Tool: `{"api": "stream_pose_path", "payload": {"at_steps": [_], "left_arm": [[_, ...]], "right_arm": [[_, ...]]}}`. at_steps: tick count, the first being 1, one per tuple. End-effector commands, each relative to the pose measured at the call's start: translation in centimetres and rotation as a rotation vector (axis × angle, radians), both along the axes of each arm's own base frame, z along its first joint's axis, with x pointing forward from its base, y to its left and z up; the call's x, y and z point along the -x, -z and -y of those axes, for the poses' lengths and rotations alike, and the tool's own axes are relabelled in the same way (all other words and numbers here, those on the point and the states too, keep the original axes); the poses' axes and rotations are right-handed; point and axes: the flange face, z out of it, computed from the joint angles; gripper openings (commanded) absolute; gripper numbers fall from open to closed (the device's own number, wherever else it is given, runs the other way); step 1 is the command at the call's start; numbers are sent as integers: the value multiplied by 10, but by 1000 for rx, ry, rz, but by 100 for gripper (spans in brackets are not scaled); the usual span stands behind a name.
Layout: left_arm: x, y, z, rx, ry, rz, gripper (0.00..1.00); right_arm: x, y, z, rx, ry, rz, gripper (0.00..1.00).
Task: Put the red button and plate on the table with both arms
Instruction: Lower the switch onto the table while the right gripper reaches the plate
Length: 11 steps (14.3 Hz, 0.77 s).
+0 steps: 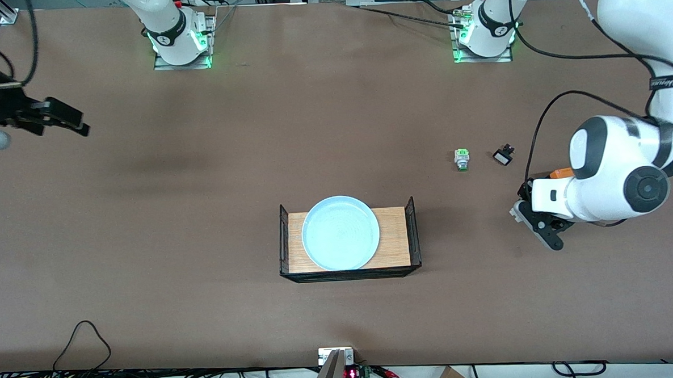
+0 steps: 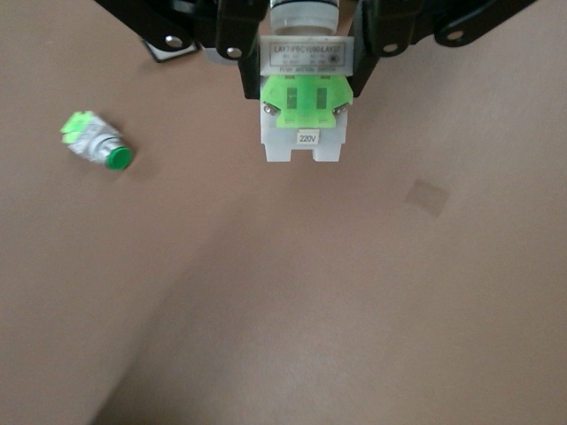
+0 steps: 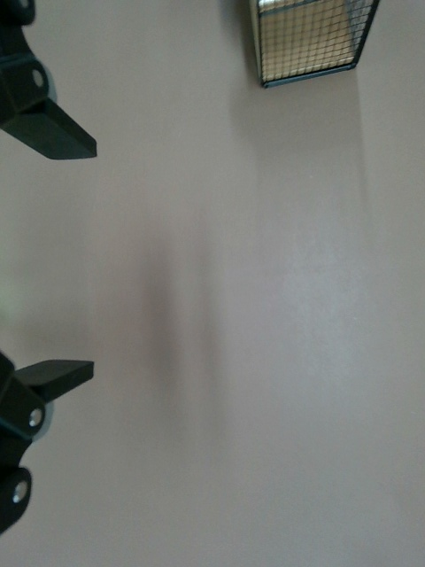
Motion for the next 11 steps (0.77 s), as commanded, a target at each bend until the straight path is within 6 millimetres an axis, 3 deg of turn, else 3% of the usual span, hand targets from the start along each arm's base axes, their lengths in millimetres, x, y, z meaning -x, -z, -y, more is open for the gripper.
{"api": "stream_pose_path", "payload": {"at_steps": [1,3,6,10,11], "left_arm": [[0,54,-30,33,131,30,22],[5,76,-41,46,173,49,22],[12,100,-38,53,193,68,25],[14,118,-40,64,236,76,28],[14,119,-40,65,236,76,40]], "right_arm": [[0,11,-60,7,121,-38,100],[0,25,-100,20,169,-63,100],[3,41,-165,5,185,-44,100],[8,61,-237,-18,322,-2,100],[7,67,-249,-26,372,7,100]]}}
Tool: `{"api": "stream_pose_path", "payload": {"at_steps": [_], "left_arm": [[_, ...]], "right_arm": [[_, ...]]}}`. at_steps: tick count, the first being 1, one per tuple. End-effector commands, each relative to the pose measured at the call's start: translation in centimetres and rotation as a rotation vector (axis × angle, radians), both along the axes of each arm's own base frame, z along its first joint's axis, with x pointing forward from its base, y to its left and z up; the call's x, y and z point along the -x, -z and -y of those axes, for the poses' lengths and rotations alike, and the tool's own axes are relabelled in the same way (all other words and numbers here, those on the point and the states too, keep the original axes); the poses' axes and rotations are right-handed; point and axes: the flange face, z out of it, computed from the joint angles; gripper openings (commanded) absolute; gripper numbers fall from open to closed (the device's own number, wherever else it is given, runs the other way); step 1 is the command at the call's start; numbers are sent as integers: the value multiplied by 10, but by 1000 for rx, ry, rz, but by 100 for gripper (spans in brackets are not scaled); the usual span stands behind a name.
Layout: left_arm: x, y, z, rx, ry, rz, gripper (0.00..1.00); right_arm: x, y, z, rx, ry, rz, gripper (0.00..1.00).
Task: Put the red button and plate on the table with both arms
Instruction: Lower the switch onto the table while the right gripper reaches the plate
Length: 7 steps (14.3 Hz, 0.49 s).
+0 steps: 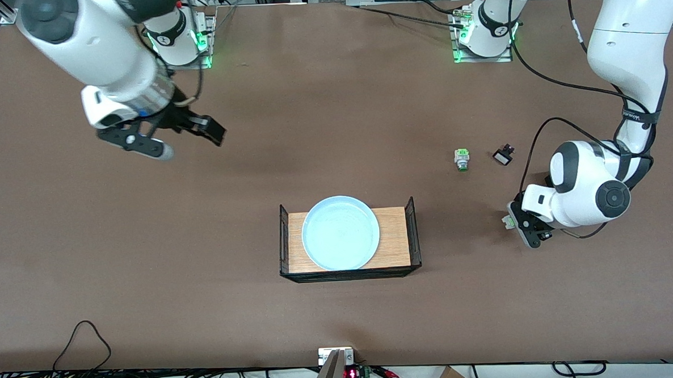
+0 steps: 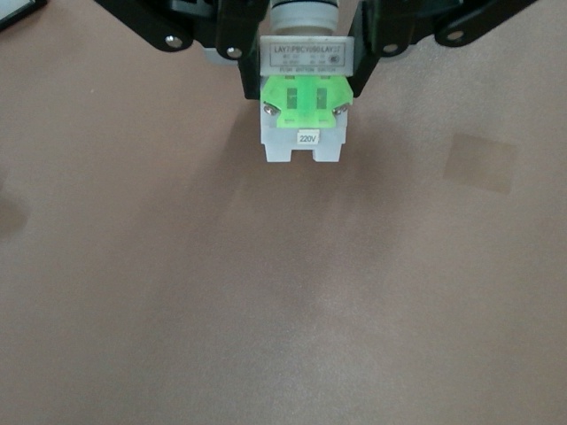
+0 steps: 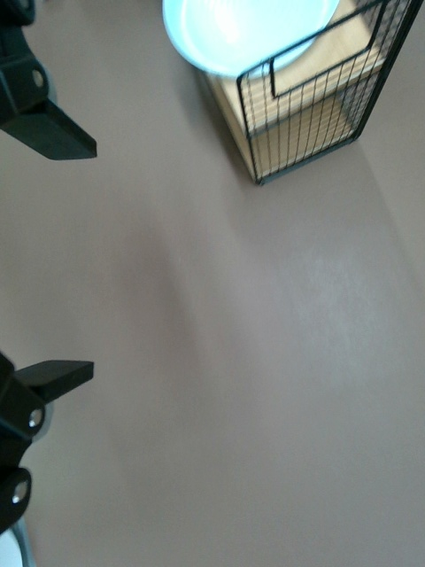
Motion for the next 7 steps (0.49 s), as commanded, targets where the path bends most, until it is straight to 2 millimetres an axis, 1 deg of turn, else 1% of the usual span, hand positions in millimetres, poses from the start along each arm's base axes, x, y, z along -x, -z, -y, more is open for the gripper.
{"api": "stream_pose_path", "payload": {"at_steps": [1,2,4,5,6,7], "left_arm": [[0,1,-1,0,34,14,84],[-2,-4,-4,-1,32,17,100],[-4,-19,-5,-5,19,19,100],[-3,-27,0,-1,4,4,100],[-1,-40,5,-11,-33,-16,100],[1,-56,7,-25,-76,-35,100]], "right_arm": [[-3,11,-27,-30,131,11,100],[-3,16,-34,-60,176,-13,100],[-7,31,-43,-105,258,-59,100],[-6,42,-57,-99,279,-64,100],[1,46,-75,-101,275,-54,100],[1,51,-86,-111,299,-42,100]]}}
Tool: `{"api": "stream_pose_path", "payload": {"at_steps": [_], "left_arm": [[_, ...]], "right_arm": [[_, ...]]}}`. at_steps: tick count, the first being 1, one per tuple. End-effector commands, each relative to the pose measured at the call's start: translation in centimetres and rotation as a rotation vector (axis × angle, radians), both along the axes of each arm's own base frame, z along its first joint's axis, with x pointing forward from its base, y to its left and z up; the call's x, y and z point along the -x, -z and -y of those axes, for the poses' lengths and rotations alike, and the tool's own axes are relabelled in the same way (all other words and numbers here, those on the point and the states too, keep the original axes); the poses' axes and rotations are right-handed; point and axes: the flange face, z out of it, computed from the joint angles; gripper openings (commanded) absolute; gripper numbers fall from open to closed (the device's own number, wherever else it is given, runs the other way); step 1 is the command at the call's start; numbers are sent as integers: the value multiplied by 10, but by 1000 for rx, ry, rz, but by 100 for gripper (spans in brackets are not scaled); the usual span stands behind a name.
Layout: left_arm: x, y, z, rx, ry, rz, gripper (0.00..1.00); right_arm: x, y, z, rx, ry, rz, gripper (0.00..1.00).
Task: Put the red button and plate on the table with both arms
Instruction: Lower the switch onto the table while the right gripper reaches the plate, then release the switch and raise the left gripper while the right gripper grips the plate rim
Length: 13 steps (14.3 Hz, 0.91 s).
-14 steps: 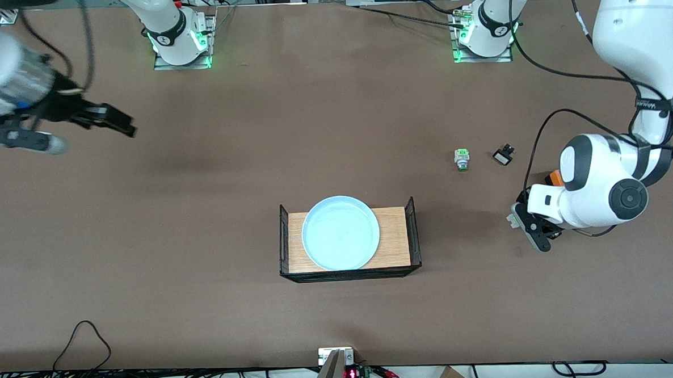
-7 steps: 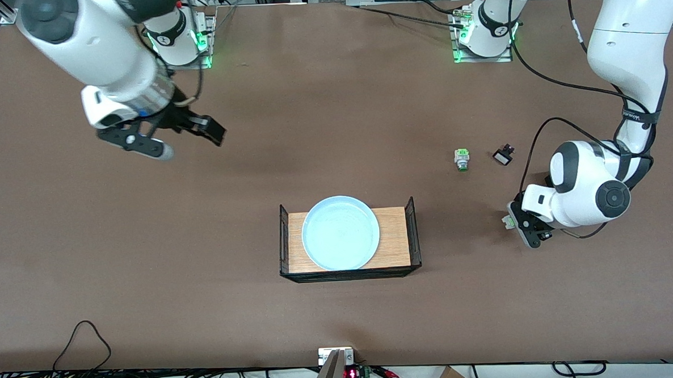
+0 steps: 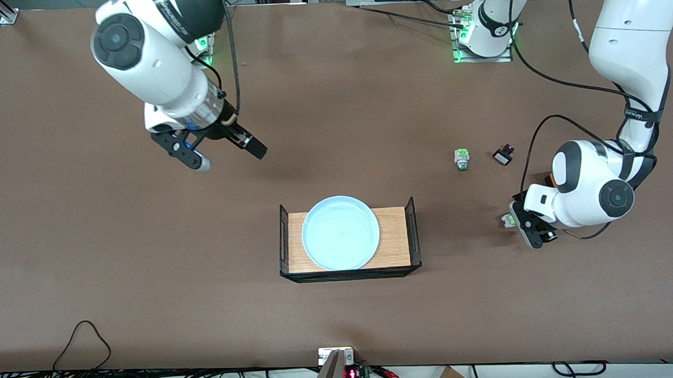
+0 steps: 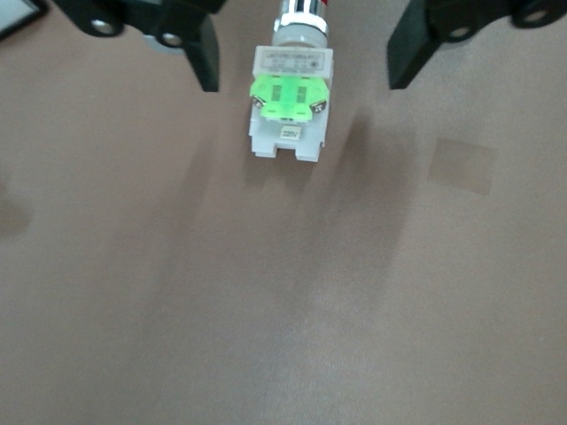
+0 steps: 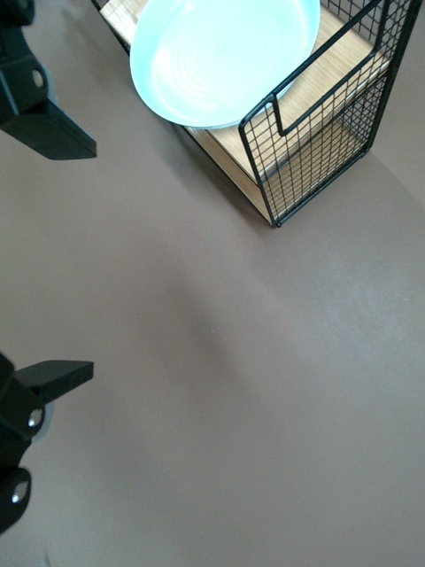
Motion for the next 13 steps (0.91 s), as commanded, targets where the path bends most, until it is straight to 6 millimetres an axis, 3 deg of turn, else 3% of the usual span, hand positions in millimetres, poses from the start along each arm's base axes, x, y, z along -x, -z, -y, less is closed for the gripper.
{"api": "stream_pose_path", "payload": {"at_steps": [1,4,6,9,13], "left_arm": [[8,-50,9,-31,-86,-50,100],[16,-99,15,-73,-204,-144,100],[22,-132,27,-98,-273,-189,100],[32,-186,44,-163,-462,-241,100],[49,-259,46,-284,-763,-315,100]], "right_arm": [[3,14,-38,-29,82,20,100],[-3,40,-74,-73,147,80,100],[-16,45,-86,-91,170,100,100],[-37,51,-93,-117,187,139,100],[-52,81,-95,-125,207,165,100]]}}
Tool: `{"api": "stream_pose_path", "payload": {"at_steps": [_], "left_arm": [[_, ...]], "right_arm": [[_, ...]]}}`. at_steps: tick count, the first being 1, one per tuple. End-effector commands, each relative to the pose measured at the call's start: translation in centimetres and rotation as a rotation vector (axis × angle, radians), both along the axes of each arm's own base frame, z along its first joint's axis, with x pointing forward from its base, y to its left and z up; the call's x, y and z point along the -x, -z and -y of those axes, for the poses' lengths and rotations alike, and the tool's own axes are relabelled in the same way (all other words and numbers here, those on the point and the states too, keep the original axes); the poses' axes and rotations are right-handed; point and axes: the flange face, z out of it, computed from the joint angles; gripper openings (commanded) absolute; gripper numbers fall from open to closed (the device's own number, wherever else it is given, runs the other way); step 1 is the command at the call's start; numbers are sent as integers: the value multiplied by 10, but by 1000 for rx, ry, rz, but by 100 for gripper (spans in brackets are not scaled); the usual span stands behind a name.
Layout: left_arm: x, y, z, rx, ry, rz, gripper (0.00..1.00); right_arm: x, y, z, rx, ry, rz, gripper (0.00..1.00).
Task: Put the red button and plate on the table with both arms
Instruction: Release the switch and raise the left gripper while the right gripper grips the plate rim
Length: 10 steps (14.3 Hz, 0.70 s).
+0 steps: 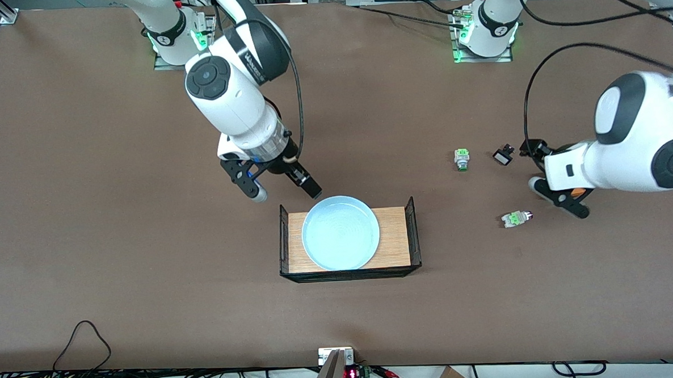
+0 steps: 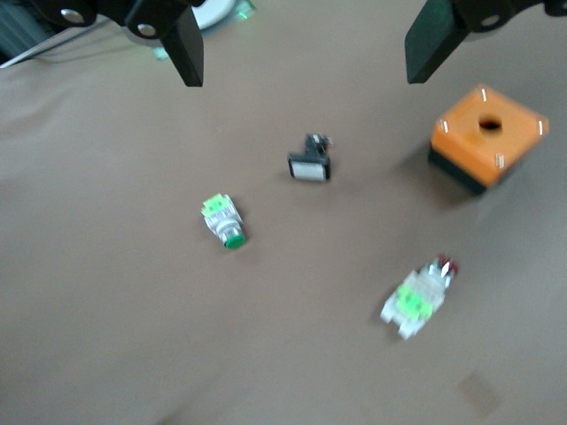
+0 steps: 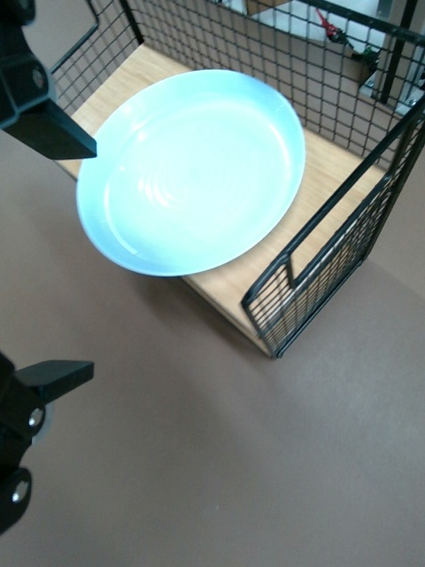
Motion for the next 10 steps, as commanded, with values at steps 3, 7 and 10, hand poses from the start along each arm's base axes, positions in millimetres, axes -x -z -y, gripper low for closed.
{"api": "stream_pose_path", "payload": {"at_steps": [3,7,10], "left_arm": [[13,-86,-10,-140,-290,-4,100],[33,-153,-26,-184,-486,167,100],[67,-169,-37,-181,-565,341,100]], "right_arm": [[-13,42,-16,-18,25,17,100],[-12,68,-25,-15,18,25,100],[-12,70,-25,-14,17,24,96]]}}
